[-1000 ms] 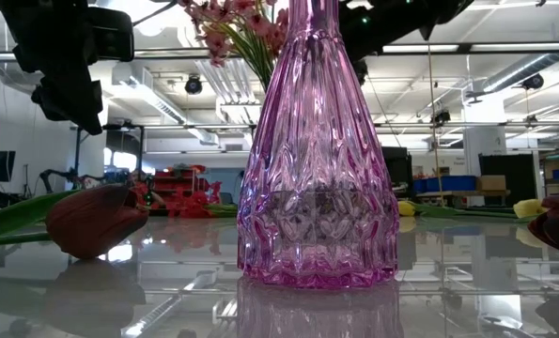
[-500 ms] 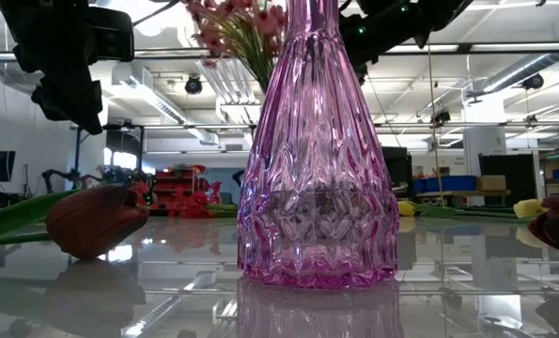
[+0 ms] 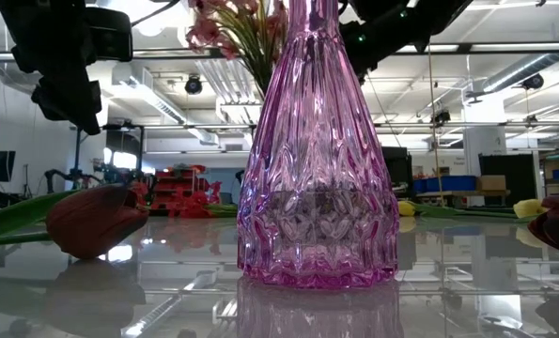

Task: Sort flowers into vase by color
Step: Put the pink flower into the transparent vase, then put the bottom yellow flower into the transparent vase, then adjust the transparent vase

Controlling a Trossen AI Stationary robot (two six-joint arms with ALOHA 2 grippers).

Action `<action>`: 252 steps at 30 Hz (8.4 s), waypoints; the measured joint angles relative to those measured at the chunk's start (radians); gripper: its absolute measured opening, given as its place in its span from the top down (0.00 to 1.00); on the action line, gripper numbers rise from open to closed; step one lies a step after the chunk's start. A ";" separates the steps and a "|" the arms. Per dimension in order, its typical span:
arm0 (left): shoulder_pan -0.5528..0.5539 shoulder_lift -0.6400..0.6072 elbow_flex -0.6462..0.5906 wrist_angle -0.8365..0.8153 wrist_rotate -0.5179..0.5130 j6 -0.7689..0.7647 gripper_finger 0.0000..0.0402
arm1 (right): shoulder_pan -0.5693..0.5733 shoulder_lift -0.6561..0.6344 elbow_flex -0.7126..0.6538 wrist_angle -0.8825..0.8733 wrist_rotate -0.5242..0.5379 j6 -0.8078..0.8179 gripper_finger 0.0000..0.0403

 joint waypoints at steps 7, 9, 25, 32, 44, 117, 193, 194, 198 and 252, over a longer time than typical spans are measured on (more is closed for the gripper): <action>-0.134 -0.032 0.001 0.030 0.020 -0.063 0.61 | 0.031 -0.053 0.004 -0.091 0.000 -0.066 0.68; -0.197 -0.026 0.001 0.030 0.018 -0.091 0.62 | 0.039 -0.070 0.004 -0.132 0.001 -0.057 0.60; -0.457 0.183 0.001 0.080 -0.023 -0.284 0.63 | 0.107 -0.308 0.005 -0.693 0.109 0.242 0.35; -0.454 0.298 0.001 0.256 -0.031 -0.228 0.63 | 0.106 -0.347 -0.029 -1.145 0.093 0.742 0.40; -0.417 0.432 0.001 0.427 -0.052 -0.192 0.63 | 0.047 -0.381 -0.327 -1.261 -0.110 1.092 0.47; 0.124 0.296 -0.259 1.124 -0.403 0.138 0.44 | -0.023 -0.333 0.077 0.090 0.107 0.140 0.97; 0.254 0.234 -0.075 0.720 -0.307 0.377 0.44 | 0.107 -0.122 0.149 -0.141 0.098 0.028 0.58; 0.253 0.234 -0.075 0.718 -0.307 0.377 0.44 | 0.113 -0.125 0.155 -0.157 0.098 0.028 0.57; 0.242 0.234 -0.075 0.708 -0.306 0.376 0.44 | 0.132 -0.140 0.189 -0.259 0.098 0.049 0.53; 0.117 0.246 -0.077 0.535 -0.305 0.248 0.55 | 0.325 0.251 0.006 -0.209 0.355 0.474 0.23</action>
